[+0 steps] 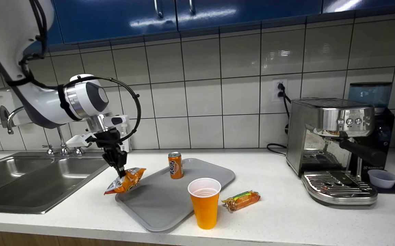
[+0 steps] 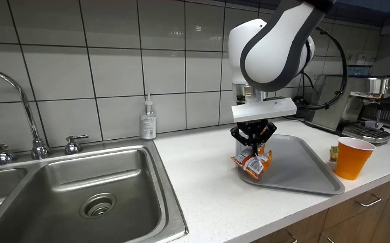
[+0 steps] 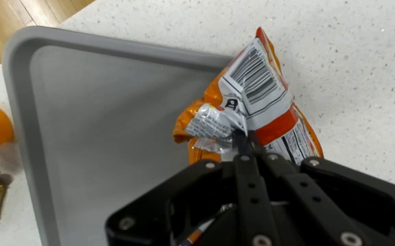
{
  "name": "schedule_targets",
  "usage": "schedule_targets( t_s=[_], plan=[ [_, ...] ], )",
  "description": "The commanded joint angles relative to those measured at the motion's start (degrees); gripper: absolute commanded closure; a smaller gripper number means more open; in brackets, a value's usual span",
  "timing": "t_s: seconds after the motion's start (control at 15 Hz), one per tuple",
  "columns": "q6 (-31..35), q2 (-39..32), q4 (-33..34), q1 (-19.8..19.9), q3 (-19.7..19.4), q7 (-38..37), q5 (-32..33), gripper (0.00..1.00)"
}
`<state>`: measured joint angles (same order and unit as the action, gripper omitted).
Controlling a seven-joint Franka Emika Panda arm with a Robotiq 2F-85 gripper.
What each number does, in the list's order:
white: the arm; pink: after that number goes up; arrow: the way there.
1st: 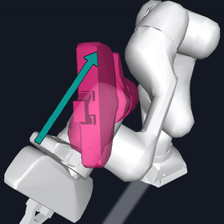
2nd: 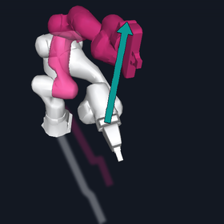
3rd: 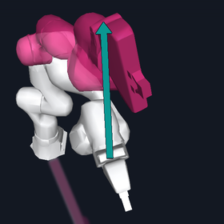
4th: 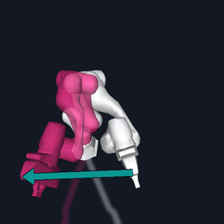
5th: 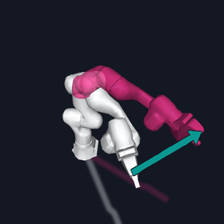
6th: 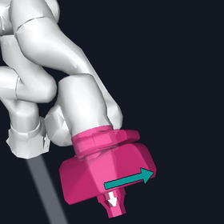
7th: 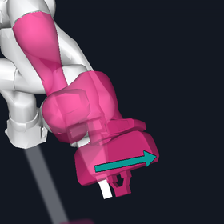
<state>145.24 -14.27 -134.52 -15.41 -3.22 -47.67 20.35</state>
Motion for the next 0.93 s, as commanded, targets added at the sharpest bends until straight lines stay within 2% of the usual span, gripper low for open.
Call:
schedule_targets(
  t_s=[0.0,0.47,0.53,0.6,0.73,0.87],
  plan=[
    [-2.50,-3.21,3.79,0.56,-0.92,-3.73,1.63,1.00],
    [-4.12,-8.48,8.55,-0.15,-2.85,-6.06,0.74,1.00],
    [-4.43,-9.00,9.15,-0.25,-2.99,-6.24,0.71,0.94],
    [-4.81,-9.42,9.72,-0.34,-3.08,-6.41,0.63,0.72],
    [-5.39,-9.78,10.54,-0.48,-3.19,-6.74,0.60,0.68],
    [-5.79,-9.21,10.64,-0.29,-2.96,-6.04,0.47,0.54]
  ],
)
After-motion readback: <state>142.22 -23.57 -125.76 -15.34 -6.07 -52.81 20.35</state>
